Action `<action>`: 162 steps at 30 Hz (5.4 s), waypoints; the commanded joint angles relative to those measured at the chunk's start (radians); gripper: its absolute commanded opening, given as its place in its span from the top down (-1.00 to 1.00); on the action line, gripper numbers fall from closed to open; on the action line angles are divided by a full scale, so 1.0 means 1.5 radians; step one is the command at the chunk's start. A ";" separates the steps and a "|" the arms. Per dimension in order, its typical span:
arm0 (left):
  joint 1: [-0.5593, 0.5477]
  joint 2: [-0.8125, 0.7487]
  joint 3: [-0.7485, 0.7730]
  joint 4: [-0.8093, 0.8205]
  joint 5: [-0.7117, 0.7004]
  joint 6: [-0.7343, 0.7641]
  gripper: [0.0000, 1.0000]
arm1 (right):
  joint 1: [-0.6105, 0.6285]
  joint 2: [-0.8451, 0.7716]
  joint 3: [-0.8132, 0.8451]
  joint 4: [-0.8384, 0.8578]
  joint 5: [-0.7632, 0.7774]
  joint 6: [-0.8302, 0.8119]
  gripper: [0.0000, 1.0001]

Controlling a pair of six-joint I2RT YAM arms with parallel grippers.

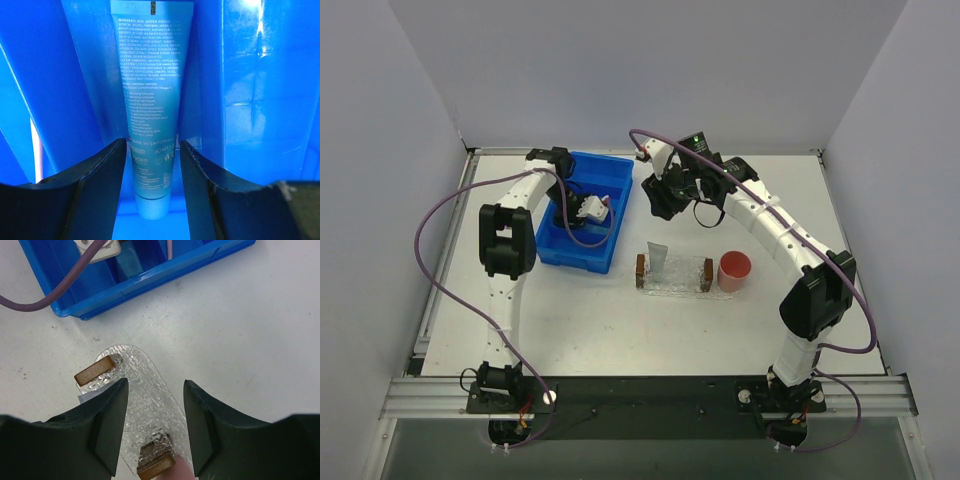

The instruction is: Prepare toiletry sets of a toothbrush and toothpaste on the tray

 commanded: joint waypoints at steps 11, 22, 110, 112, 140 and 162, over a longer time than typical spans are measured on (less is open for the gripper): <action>-0.004 -0.030 -0.040 -0.073 0.005 -0.024 0.24 | 0.012 -0.004 -0.013 0.007 0.001 -0.001 0.13; 0.011 -0.086 -0.051 -0.015 0.052 -0.086 0.56 | 0.011 -0.014 0.000 0.005 0.010 -0.006 0.13; -0.196 -0.635 -0.418 0.576 -0.075 -0.674 0.92 | -0.080 0.110 0.276 0.005 -0.351 0.418 -0.02; -0.197 -0.632 -0.414 0.577 -0.076 -0.677 0.92 | -0.080 0.113 0.274 0.005 -0.353 0.419 0.00; -0.203 -0.627 -0.387 0.567 -0.064 -0.705 0.92 | -0.081 0.122 0.253 0.020 -0.384 0.425 0.27; -0.213 -0.630 -0.392 0.557 -0.056 -0.701 0.91 | -0.078 0.126 0.256 0.032 -0.390 0.438 0.64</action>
